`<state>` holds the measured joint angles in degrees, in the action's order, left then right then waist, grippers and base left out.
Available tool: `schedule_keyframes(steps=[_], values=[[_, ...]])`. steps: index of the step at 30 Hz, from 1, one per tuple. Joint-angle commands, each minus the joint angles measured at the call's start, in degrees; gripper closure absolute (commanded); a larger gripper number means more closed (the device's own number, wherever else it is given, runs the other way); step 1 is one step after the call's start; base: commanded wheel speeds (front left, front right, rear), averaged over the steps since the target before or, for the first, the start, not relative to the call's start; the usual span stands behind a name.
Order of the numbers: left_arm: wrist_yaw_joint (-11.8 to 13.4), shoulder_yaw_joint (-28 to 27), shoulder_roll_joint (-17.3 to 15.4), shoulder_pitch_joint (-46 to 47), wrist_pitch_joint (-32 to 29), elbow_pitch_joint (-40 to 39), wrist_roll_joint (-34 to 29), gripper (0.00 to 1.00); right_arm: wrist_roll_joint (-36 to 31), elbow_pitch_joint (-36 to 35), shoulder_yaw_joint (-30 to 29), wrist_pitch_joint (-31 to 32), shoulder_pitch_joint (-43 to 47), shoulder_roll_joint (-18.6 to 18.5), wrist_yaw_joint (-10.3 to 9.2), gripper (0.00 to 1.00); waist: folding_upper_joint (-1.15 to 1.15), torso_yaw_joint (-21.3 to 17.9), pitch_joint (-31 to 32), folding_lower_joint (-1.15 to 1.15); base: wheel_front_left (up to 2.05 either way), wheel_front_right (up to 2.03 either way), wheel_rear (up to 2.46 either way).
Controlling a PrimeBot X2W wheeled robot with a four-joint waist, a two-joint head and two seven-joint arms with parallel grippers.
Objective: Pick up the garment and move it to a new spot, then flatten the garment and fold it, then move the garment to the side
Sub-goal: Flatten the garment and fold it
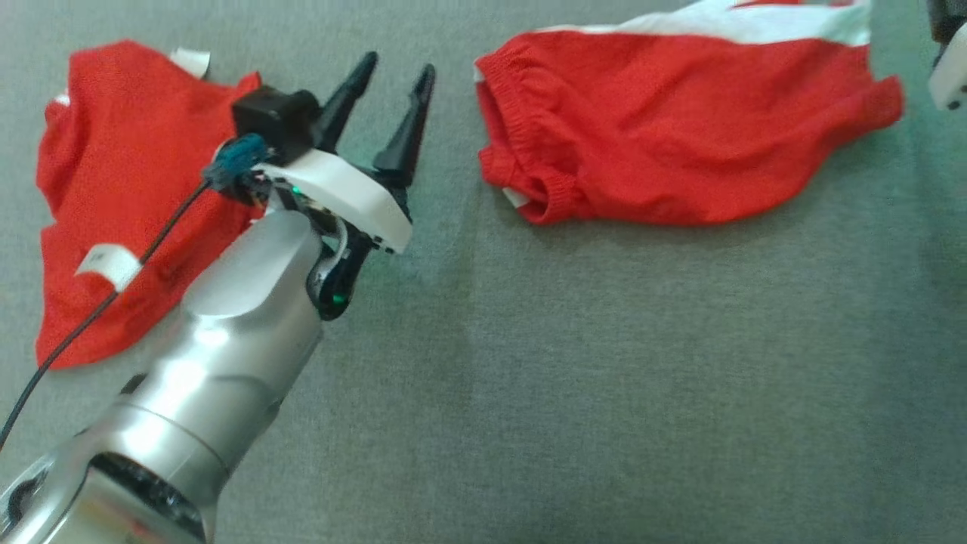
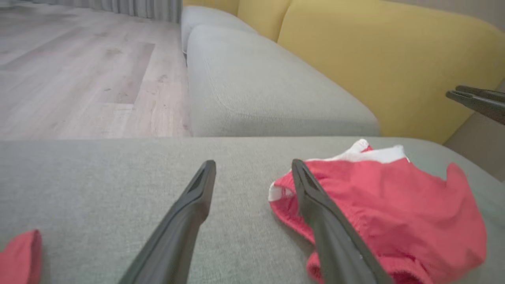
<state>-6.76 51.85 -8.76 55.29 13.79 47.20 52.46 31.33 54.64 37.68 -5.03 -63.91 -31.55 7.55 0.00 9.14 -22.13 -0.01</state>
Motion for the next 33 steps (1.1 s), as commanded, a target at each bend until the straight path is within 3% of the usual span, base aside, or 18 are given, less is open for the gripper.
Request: schedule_keyframes(steps=[1,6,14,27,33], values=[[0.6,-2.7,-2.1,1.1,0.8,-1.4,0.6,0.0,0.6,-0.8,-0.6,-2.3,0.8,0.3,-0.06,0.0,0.0,-1.2,2.4,0.01,0.0,0.0,0.0],[2.4,-10.9,-3.9,-3.2,1.2,-7.3,-0.4,0.0,2.9,-1.0,-4.9,-8.7,3.4,3.4,-0.06,0.0,0.0,-2.9,6.8,0.01,0.0,0.0,0.0],[3.5,-23.1,-4.1,-18.9,1.2,-18.6,-6.6,0.0,1.6,-9.1,-14.6,-9.9,15.5,9.4,-0.06,0.0,0.0,-4.9,14.2,0.01,0.0,0.0,0.0],[1.7,-31.9,0.7,-39.9,1.2,-24.1,-16.1,0.0,-9.5,-20.1,-28.0,-10.0,41.7,23.6,-0.06,0.0,0.0,-7.3,20.9,0.01,0.0,0.0,0.0],[0.5,-35.2,2.8,-43.9,1.2,-26.0,-19.0,0.0,-13.0,-22.8,-31.2,-9.8,47.3,27.1,-0.06,0.0,0.0,-8.0,21.4,0.01,0.0,0.0,0.0]])
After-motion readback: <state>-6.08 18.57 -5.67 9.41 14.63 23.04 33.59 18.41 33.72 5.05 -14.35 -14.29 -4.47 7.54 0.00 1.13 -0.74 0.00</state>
